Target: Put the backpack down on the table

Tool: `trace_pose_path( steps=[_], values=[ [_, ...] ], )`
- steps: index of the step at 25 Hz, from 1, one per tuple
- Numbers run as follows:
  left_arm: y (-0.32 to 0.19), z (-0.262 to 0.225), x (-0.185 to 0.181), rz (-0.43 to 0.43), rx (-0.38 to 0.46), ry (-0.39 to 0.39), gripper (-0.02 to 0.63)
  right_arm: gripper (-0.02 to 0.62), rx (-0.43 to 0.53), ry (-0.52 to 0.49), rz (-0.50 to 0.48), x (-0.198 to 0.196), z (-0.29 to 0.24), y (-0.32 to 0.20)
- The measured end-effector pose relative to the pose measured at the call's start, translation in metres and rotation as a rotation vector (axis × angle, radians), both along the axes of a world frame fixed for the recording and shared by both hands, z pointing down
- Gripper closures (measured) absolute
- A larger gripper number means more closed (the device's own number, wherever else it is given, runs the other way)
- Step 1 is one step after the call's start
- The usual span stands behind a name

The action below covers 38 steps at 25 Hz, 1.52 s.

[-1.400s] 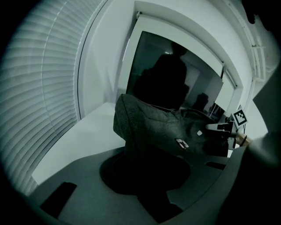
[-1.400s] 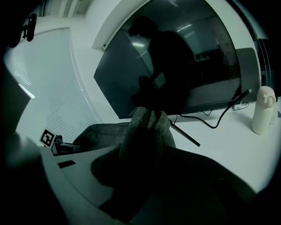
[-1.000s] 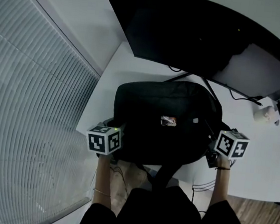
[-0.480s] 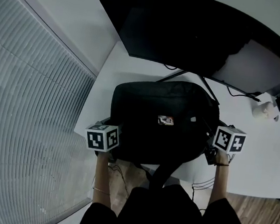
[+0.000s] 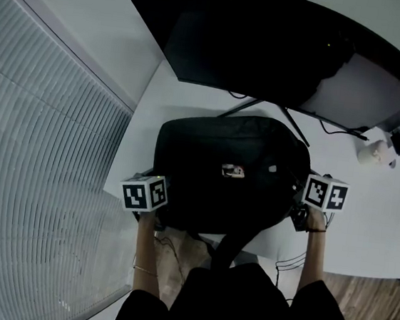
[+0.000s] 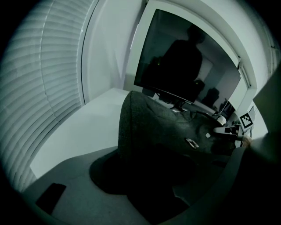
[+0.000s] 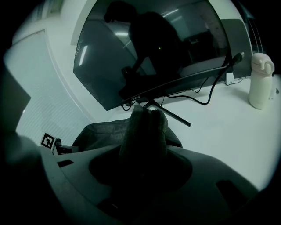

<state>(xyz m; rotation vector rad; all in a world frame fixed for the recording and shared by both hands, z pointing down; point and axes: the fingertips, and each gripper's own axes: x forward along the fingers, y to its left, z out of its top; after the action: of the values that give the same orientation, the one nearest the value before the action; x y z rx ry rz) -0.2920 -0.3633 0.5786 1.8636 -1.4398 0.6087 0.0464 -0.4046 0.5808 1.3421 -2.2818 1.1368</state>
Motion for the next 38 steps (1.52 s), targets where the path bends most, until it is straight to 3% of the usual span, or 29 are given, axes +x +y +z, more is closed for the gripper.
trace_pose_path(
  steps=[8, 14, 21, 27, 31, 38],
  values=[
    [-0.001, 0.001, -0.009, -0.050, 0.000, -0.038, 0.365, 0.376, 0.011, 0.023, 0.066, 0.010, 0.000, -0.001],
    [0.003, -0.003, -0.014, -0.069, 0.010, -0.085, 0.345, 0.362, 0.052, 0.032, 0.083, 0.012, -0.009, 0.003],
    [0.017, -0.022, -0.025, -0.085, 0.098, -0.180, 0.348, 0.362, 0.107, 0.081, 0.102, 0.021, -0.029, 0.009],
    [0.028, -0.046, -0.028, -0.108, 0.205, -0.208, 0.425, 0.362, 0.183, 0.156, 0.176, 0.036, -0.047, 0.014],
    [0.035, -0.064, -0.026, -0.114, 0.271, -0.220, 0.517, 0.367, 0.240, 0.146, 0.149, 0.030, -0.067, 0.018],
    [0.049, -0.080, -0.017, -0.073, 0.303, -0.198, 0.571, 0.509, 0.309, 0.131, 0.091, 0.017, -0.092, 0.031]
  ],
)
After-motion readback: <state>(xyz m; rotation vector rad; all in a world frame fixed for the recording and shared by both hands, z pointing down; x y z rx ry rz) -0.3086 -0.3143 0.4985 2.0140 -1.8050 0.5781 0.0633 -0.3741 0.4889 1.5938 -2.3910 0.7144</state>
